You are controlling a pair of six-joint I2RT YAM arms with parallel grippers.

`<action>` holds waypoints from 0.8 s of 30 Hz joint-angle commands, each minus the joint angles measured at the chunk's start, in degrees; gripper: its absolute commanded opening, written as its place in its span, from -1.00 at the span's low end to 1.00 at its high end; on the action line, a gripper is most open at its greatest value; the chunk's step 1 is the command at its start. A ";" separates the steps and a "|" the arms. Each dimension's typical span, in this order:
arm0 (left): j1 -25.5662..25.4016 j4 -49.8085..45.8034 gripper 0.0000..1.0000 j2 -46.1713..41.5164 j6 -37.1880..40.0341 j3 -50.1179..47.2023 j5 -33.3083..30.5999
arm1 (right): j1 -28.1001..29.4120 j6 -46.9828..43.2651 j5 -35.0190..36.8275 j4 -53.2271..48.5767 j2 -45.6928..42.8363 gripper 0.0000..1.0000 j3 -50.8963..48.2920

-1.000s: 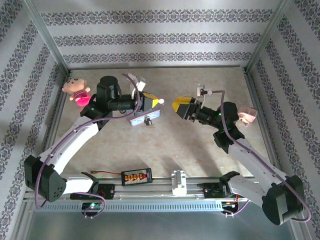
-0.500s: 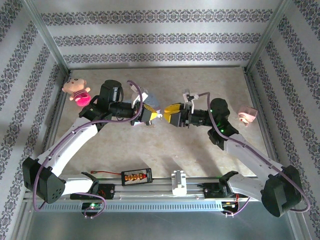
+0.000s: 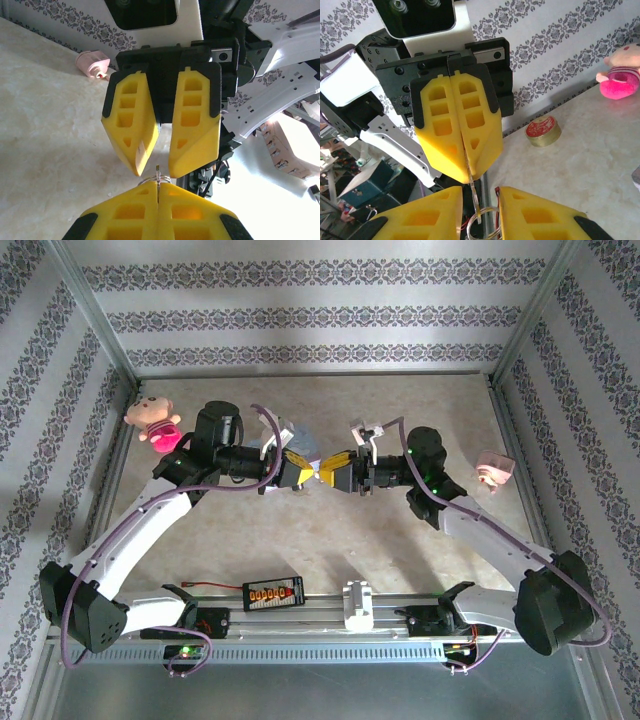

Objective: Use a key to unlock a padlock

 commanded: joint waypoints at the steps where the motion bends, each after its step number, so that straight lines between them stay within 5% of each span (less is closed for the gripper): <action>1: -0.72 -0.64 -1.00 -0.45 1.57 -0.45 1.56 | 0.64 -0.43 -2.93 1.22 0.51 -0.51 1.81; 15: -0.73 0.06 -1.00 -0.06 1.26 -0.63 1.03 | 0.75 0.12 -3.60 1.21 2.24 -0.60 2.68; 24: -0.72 1.16 -1.00 -0.34 0.23 -0.46 -1.33 | 0.60 0.79 -3.55 1.30 2.93 -1.00 2.74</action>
